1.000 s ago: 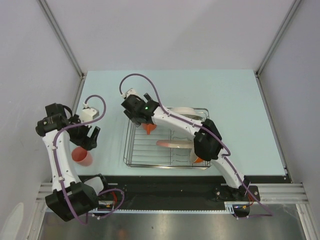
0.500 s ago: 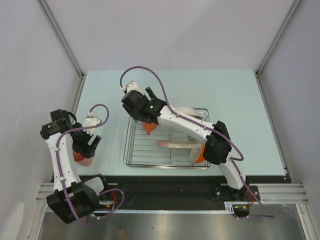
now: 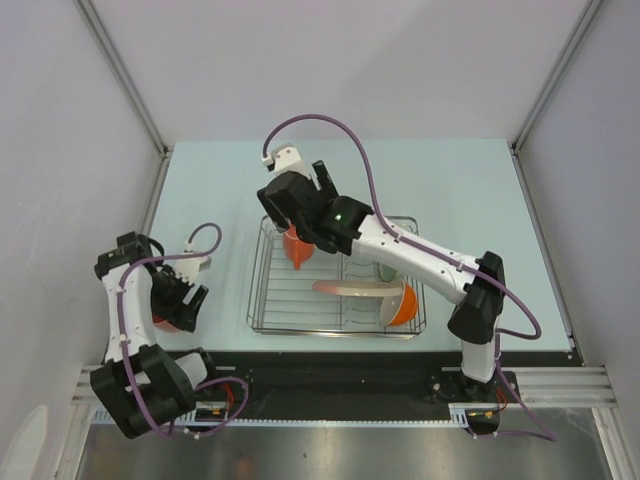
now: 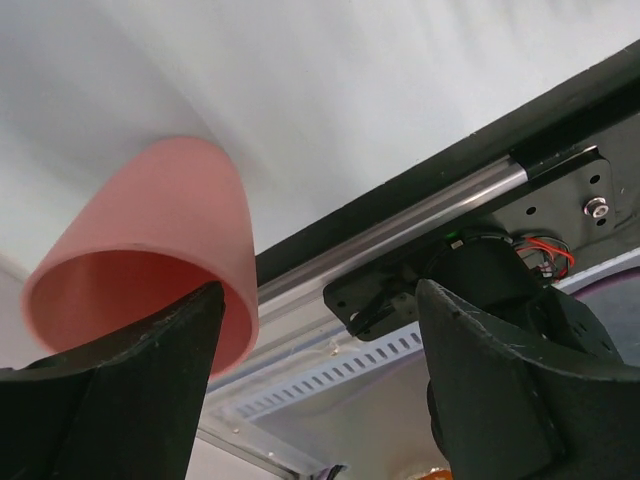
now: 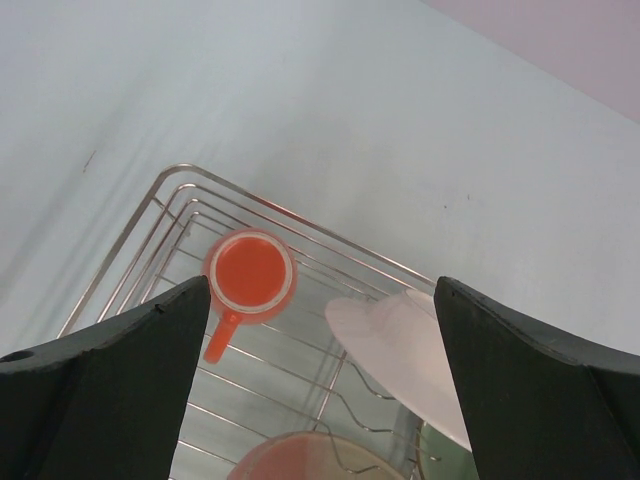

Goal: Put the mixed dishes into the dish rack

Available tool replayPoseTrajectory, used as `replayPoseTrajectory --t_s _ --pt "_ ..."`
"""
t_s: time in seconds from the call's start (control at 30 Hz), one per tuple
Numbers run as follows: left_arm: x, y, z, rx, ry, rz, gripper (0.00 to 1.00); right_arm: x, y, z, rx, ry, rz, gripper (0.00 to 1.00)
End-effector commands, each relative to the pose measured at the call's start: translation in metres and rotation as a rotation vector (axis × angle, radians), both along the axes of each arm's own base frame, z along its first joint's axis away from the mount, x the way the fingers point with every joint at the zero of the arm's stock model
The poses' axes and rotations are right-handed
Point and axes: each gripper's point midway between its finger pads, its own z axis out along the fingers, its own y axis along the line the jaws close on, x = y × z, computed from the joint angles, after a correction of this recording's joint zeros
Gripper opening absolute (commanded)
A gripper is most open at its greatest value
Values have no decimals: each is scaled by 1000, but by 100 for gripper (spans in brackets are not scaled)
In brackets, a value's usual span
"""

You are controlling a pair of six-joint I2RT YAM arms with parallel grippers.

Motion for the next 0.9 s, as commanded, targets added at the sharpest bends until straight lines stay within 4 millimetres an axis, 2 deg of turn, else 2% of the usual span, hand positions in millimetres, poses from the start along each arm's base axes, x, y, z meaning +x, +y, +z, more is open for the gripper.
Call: replayPoseTrajectory --t_s 0.0,0.17,0.3,0.33,0.4,0.43,0.47,0.5,0.53,0.6,0.63,0.7,0.73,0.8,0.83,0.87 --pt "5 8 -10 27 2 65 82 -1 -9 26 98 -57 -33 100" --pt "27 20 -20 63 -52 123 74 -7 -14 30 121 -64 -14 100" --pt "38 23 -30 63 -81 177 59 -9 -16 28 131 -66 -8 100" --pt "42 23 -31 61 -95 182 52 -10 -17 29 132 -67 -10 98" --pt "44 21 -34 49 -101 185 44 -10 -17 30 140 -66 -13 97" --pt "47 21 -34 46 -110 185 31 -11 -18 31 143 -69 -14 97" --pt "48 21 -33 43 -115 182 24 -10 -18 33 152 -73 -16 96" --pt "49 17 -32 16 -118 174 9 -10 -18 36 159 -76 -16 95" --pt "51 14 -29 2 -125 173 2 -10 -18 37 162 -78 -16 95" --pt "60 8 -10 -38 -158 168 0 -12 -18 43 179 -82 -12 95" --pt "75 1 10 -85 -223 149 0 -12 -18 45 187 -82 -12 95" --pt "85 -15 37 -168 -273 134 0 -14 -16 52 216 -79 4 98" --pt "103 -28 69 -244 -373 100 0 -15 -16 56 231 -77 11 99" --pt "113 -47 103 -332 -451 70 0 -14 -20 64 278 -60 13 100" --pt "123 -67 135 -425 -535 9 0 -11 -24 67 303 -53 2 100" --pt "125 -78 150 -480 -560 -14 0 -2 -34 64 330 -19 -4 100"
